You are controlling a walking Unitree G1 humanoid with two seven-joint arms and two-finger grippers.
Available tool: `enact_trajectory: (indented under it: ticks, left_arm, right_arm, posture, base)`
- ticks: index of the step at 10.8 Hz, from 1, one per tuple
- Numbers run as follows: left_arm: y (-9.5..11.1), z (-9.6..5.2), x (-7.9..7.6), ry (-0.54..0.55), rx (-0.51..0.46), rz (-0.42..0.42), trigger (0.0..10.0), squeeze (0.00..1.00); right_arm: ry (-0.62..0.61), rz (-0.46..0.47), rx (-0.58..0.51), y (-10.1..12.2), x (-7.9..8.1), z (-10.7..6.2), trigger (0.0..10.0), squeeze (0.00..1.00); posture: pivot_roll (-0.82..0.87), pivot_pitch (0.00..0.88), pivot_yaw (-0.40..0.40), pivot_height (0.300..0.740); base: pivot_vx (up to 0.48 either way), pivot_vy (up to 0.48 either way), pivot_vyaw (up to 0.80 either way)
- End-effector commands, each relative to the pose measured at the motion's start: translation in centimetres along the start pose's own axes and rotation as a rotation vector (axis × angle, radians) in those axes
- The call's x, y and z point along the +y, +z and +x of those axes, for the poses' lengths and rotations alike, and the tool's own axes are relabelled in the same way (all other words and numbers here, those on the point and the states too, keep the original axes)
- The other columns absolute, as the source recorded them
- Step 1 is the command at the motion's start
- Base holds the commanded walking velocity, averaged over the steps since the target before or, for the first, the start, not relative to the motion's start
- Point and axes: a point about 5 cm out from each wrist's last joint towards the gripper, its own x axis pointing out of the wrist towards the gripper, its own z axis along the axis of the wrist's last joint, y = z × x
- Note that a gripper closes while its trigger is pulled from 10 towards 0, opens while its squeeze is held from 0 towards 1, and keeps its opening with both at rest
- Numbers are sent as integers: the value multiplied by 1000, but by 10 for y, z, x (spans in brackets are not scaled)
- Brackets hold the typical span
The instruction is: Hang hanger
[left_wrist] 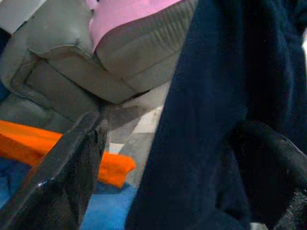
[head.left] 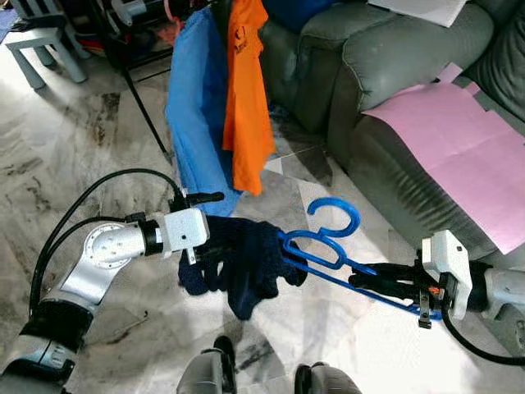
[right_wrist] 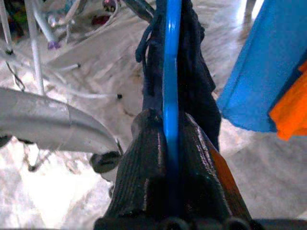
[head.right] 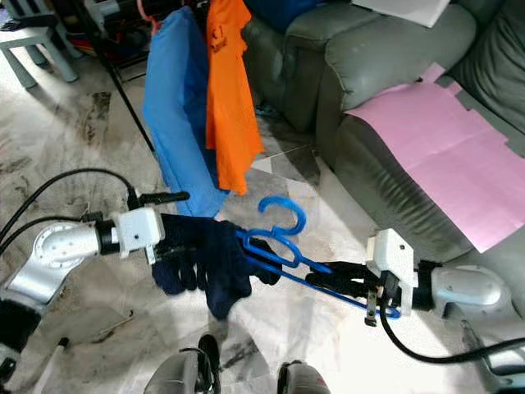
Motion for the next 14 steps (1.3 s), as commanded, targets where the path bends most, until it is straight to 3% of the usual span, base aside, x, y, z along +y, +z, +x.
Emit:
enact_trajectory:
  ticks: [1,2,3,8,14]
  left_arm:
    - [1,1,2,-18,-8,-21,10000,0]
    - [2,2,4,-40,-17,-43,3373,0]
    - [-1,0,4,-83,-5,-73,0,0]
    - [-6,0,-1,-229,21,-182,0,0]
    - [-6,7,0,-199,16,-132,0,0]
  right_arm:
    - [66,-50,5,5,3,1,10000,0]
    - [62,-72,18,4,-1,1,10000,0]
    - [56,-99,26,4,-4,1,10000,0]
    - [-14,-243,35,4,-16,10,10000,0]
    - [-84,-355,28,6,-24,15,10000,0]
  posture:
    - [-94,247,29,740]
    - [-95,245,34,740]
    - [-93,244,35,740]
    - [-93,244,42,740]
    - [-99,243,47,740]
  base:
    - [0,0,0]
    - [0,0,0]
    - [0,0,0]
    - [0,0,0]
    - [0,0,0]
